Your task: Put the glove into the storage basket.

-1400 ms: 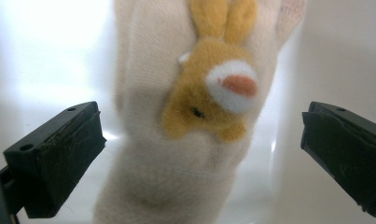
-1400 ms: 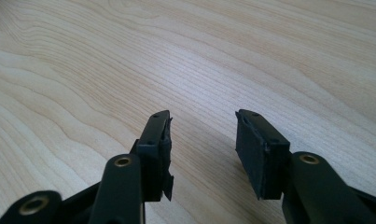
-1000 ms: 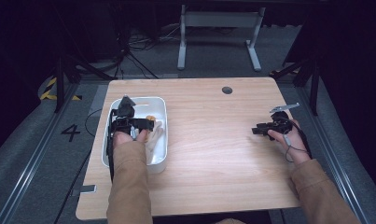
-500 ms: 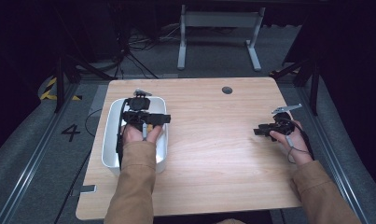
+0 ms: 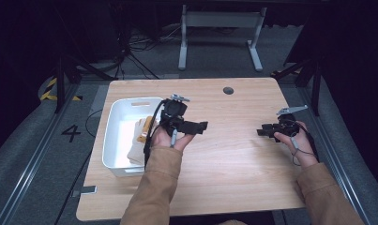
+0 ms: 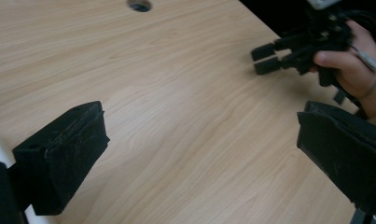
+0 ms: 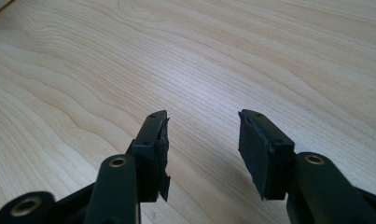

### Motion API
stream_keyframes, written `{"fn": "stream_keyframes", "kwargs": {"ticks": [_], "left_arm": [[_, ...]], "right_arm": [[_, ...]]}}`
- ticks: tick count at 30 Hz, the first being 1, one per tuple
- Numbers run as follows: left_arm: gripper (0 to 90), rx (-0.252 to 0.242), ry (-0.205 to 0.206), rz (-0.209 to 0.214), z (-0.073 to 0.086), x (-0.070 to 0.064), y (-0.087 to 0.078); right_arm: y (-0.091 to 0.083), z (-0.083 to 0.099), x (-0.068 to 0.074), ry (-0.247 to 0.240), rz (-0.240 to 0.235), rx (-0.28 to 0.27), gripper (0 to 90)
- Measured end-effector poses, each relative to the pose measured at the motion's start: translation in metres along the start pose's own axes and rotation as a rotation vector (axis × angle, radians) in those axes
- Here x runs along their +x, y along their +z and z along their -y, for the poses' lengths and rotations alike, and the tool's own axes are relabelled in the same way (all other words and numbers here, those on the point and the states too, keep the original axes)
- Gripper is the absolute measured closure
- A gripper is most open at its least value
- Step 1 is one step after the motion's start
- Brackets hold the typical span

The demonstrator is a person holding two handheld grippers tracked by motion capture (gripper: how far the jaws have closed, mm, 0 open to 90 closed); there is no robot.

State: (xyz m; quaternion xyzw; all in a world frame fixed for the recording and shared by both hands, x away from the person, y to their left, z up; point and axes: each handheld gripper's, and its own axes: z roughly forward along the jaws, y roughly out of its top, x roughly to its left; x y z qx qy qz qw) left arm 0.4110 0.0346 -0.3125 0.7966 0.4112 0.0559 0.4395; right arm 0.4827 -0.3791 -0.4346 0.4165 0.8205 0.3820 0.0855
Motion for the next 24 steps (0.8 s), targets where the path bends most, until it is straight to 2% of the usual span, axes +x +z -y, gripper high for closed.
{"fn": "stream_keyframes", "kwargs": {"ticks": [3,4,6,8,9,13,15,18,22,24], "left_arm": [[2.9,-0.021,0.051,0.05,0.002,-0.015,0.003],[3.4,-0.021,0.051,0.05,0.002,-0.015,0.003],[3.2,-0.022,0.078,0.084,0.005,-0.026,0.006],[3.1,-0.022,0.098,0.106,0.007,-0.03,0.007],[3.0,-0.019,0.103,0.104,0.008,-0.031,0.008],[2.7,-0.006,0.12,0.102,0.012,-0.033,0.012],[4.6,-0.017,0.155,0.111,0.015,-0.035,0.013],[8.6,-0.031,0.186,0.097,0.023,-0.038,0.015],[10.0,-0.05,0.191,0.145,0.034,-0.036,0.02],[9.3,-0.039,0.199,0.148,0.04,-0.035,0.025]], "right_arm": [[0.0,0.0,0.0,-0.003,-0.004,0.0,53.3],[0.0,0.0,0.0,-0.004,-0.003,-0.001,53.3],[0.0,0.0,0.001,-0.002,-0.003,-0.004,53.2],[-0.001,-0.001,0.002,-0.004,-0.006,-0.007,53.2],[-0.001,-0.001,0.002,-0.006,-0.006,-0.011,53.2],[-0.001,-0.002,0.003,-0.011,-0.009,-0.013,53.1],[0.0,-0.002,0.003,-0.009,-0.01,-0.009,53.2],[0.001,-0.002,0.004,-0.007,-0.016,-0.005,53.4],[0.002,-0.002,0.004,-0.011,-0.016,-0.004,53.4],[0.001,-0.002,0.004,-0.01,-0.015,-0.007,53.4]]}}
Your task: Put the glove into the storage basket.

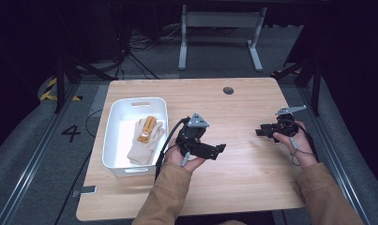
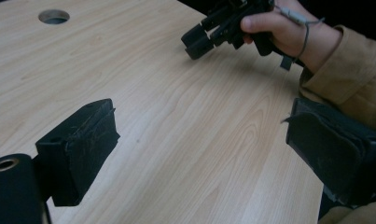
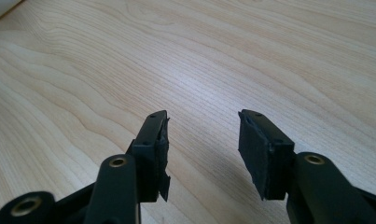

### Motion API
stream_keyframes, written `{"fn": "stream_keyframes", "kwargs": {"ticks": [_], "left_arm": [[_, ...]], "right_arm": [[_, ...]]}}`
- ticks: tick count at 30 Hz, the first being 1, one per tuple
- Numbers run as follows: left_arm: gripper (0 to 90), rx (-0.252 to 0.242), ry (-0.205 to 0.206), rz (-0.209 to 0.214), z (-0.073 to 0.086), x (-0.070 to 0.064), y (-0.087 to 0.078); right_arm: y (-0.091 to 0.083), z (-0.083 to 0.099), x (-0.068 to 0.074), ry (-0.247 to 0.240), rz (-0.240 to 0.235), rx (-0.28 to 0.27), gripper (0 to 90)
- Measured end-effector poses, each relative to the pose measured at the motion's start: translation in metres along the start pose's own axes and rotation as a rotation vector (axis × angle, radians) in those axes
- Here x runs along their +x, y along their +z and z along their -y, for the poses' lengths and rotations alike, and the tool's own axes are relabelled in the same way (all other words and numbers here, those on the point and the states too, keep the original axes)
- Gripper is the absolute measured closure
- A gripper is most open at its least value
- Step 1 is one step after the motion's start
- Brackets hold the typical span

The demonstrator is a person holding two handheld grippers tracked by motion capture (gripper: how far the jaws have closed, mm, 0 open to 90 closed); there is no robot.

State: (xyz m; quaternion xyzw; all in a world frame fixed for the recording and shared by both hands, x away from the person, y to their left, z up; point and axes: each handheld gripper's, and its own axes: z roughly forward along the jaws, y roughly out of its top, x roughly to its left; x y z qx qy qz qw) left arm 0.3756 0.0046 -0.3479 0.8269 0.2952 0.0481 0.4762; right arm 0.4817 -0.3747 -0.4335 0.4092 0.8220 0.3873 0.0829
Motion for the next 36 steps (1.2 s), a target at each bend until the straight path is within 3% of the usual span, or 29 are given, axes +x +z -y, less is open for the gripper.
{"fn": "stream_keyframes", "kwargs": {"ticks": [4,8,14,18,19,27,29,36], "left_arm": [[9.2,0.02,0.028,-0.015,0.012,-0.002,0.01],[9.8,0.023,0.039,0.01,0.025,-0.003,0.02],[9.4,0.057,0.066,0.005,0.045,-0.004,0.035],[8.9,0.074,0.054,-0.007,0.055,-0.002,0.043],[8.8,0.087,0.039,-0.016,0.062,0.0,0.048],[9.2,0.179,0.033,-0.074,0.077,-0.001,0.065],[8.8,0.194,0.03,-0.061,0.078,-0.001,0.068],[6.2,0.189,0.017,-0.075,0.084,0.002,0.074]], "right_arm": [[0.0,0.0,0.0,0.001,0.0,0.005,53.4],[0.002,0.0,0.0,-0.001,0.0,0.009,53.3],[0.003,0.001,0.001,-0.003,-0.002,0.015,53.3],[0.004,0.001,0.001,-0.004,-0.002,0.017,53.3],[0.005,0.001,0.001,-0.007,-0.001,0.024,53.3],[0.007,0.001,0.002,-0.007,-0.002,0.032,53.3],[0.007,0.001,0.002,-0.011,-0.002,0.035,53.3],[0.009,0.002,0.003,-0.01,-0.005,0.039,53.3]]}}
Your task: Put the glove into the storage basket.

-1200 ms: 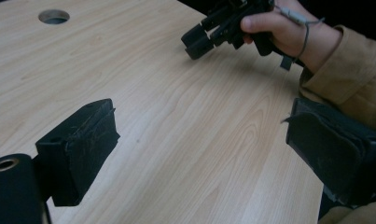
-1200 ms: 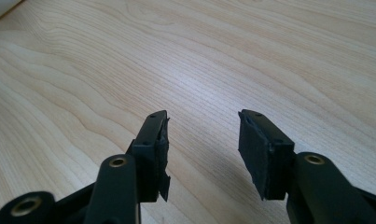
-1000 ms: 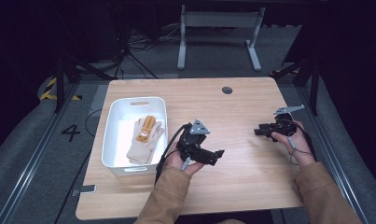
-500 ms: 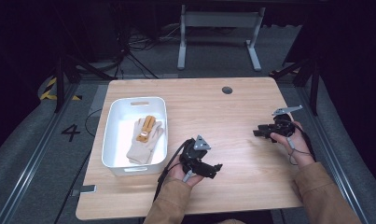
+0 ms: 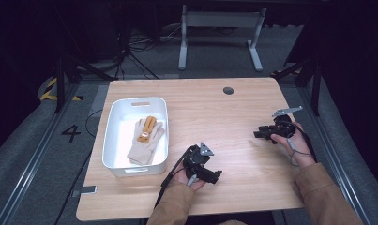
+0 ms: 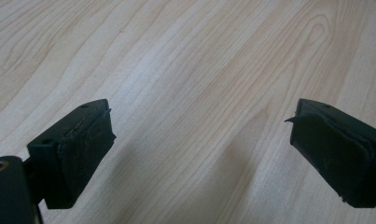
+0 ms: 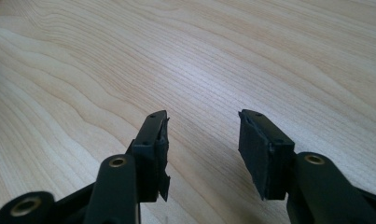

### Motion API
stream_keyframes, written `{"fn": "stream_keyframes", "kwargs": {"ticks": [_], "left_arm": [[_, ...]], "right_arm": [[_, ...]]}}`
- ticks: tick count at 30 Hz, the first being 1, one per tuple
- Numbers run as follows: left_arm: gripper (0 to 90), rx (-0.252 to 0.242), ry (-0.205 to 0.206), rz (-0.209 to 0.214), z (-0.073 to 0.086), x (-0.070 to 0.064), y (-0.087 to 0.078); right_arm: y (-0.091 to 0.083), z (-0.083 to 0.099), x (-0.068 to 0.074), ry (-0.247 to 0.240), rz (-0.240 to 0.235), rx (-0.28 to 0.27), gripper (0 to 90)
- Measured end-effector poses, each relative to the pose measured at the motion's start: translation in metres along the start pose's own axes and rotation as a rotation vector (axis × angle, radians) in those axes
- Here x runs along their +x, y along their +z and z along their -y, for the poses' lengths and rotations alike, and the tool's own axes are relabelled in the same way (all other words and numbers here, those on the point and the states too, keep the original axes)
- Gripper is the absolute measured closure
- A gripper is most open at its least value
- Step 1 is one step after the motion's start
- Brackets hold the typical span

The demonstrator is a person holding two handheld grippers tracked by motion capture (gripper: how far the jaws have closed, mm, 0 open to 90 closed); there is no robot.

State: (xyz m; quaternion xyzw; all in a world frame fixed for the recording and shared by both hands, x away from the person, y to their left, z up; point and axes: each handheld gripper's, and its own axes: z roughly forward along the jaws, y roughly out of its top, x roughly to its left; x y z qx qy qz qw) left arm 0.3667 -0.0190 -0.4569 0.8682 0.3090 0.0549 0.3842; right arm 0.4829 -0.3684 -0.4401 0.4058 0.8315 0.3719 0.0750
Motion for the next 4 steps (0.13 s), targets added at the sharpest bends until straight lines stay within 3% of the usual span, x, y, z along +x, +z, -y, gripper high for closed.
{"fn": "stream_keyframes", "kwargs": {"ticks": [4], "left_arm": [[5.0,-0.014,-0.009,-0.004,0.0011,0.0015,-0.0006]], "right_arm": [[0.0004,-0.0003,-0.0002,-0.005,0.0,-0.005,53.3]]}}
